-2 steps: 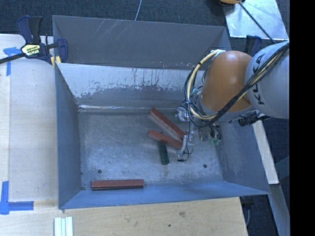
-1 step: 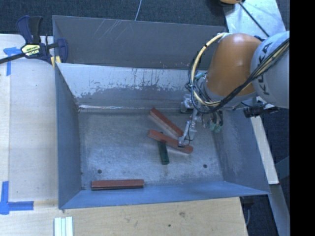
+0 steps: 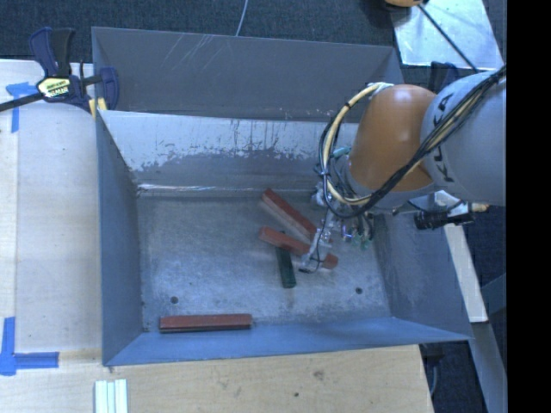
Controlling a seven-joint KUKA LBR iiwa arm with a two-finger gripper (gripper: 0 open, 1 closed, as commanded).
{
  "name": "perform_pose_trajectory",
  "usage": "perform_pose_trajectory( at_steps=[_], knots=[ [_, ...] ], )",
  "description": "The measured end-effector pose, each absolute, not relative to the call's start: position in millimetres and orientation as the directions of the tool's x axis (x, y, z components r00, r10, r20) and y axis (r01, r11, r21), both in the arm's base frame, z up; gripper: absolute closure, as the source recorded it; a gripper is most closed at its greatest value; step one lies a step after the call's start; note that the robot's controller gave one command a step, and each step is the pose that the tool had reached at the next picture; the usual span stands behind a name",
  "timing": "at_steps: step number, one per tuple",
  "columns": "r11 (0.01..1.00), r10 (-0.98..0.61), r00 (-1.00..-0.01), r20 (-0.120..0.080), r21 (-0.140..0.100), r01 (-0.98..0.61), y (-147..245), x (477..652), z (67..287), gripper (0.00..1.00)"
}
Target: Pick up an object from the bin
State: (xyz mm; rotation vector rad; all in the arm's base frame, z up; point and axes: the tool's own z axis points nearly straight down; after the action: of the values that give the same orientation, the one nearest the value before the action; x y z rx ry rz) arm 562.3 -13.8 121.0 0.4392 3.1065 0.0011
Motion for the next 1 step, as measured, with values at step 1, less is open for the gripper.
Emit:
perform_pose_trajectory(
  at_steps=[1],
  knots=[
    [0.965, 0.262, -0.965, -0.003, 0.000, 0.262, -6.5, 576.9, 62.6, 0.00]
  ],
)
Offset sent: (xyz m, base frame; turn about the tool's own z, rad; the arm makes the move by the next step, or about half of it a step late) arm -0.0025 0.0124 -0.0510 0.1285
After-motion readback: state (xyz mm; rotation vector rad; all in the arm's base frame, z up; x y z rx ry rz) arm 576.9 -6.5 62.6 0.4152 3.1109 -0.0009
